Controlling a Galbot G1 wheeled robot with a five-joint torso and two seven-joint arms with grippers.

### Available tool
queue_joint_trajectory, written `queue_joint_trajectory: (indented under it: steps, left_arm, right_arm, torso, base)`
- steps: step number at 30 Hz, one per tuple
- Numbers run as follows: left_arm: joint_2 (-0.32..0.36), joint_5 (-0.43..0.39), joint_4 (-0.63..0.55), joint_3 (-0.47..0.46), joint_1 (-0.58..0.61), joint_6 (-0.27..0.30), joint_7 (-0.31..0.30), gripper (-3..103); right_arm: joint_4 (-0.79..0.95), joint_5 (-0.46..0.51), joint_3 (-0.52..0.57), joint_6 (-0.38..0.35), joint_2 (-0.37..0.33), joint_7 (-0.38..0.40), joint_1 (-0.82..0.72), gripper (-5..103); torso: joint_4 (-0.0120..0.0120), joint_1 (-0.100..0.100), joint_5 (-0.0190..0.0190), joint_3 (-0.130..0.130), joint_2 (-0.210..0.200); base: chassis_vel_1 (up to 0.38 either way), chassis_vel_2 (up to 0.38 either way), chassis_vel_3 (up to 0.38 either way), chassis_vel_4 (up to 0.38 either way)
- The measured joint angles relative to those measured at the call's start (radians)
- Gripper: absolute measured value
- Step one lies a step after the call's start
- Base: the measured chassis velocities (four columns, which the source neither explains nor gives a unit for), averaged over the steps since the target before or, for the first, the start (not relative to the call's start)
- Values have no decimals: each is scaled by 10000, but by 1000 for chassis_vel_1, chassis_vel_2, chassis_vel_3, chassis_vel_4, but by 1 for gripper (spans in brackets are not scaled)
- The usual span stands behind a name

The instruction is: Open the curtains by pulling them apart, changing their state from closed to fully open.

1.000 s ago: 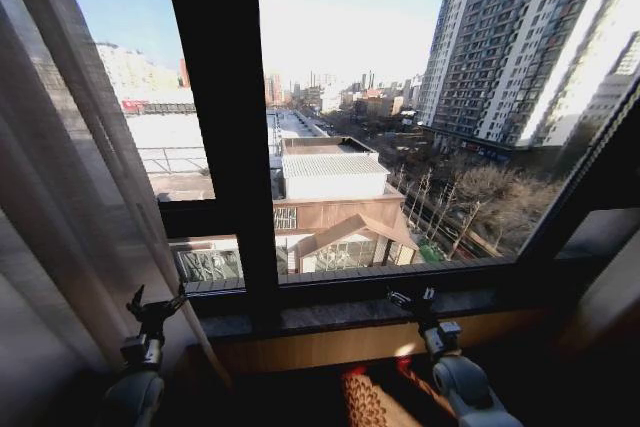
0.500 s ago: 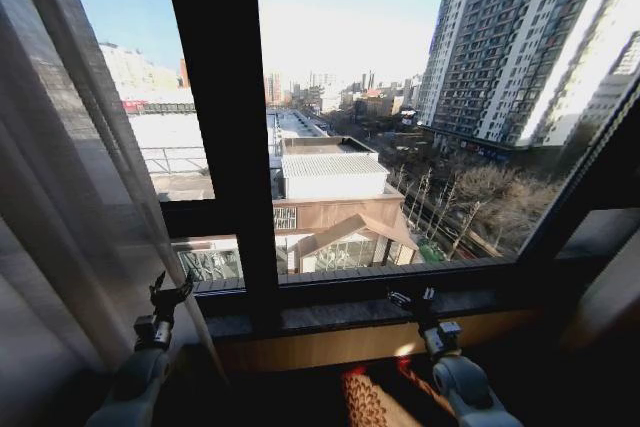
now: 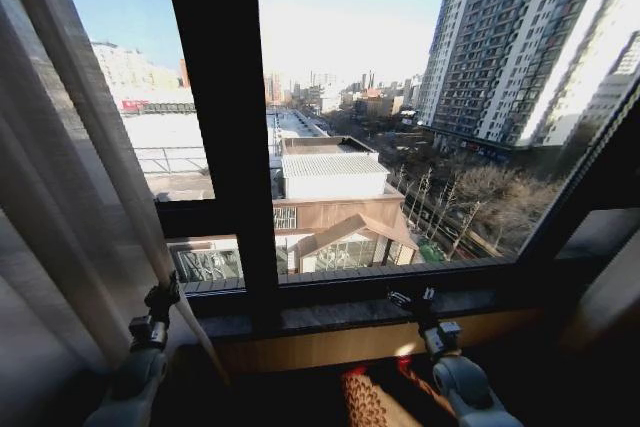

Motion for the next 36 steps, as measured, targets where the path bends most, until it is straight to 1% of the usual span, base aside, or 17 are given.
queue_joint_trajectory:
  steps: [1, 2, 22, 28, 36]
  left_arm:
    - [-2, 2, 13, -9, -4, -4, -1, 3]
    - [-4, 5, 22, -16, -9, -7, -1, 1]
    - [-34, 14, 94, -202, 32, -73, -18, 0]
    - [-87, 36, 67, -237, 100, -116, -17, 0]
    - [-174, 64, 70, -346, 193, -208, -17, 0]
  right_arm:
    - [0, 0, 0, 0, 0, 0, 0, 100]
    - [0, 0, 0, 0, 0, 0, 1, 100]
    - [-1, 0, 0, 0, -1, 0, 0, 100]
    - [0, 0, 0, 0, -1, 0, 0, 100]
    - [0, 0, 0, 0, -1, 0, 0, 100]
  torso:
    - [0, 0, 0, 0, 0]
    - [0, 0, 0, 0, 0]
    - [-1, 0, 0, 0, 0]
    - [-2, 0, 1, 0, 0]
    - [1, -1, -2, -2, 1]
  base:
    - [0, 0, 0, 0]
    - [0, 0, 0, 0]
    - [14, 13, -14, -16]
    - [156, 152, -159, -158]
    - [263, 277, -262, -259]
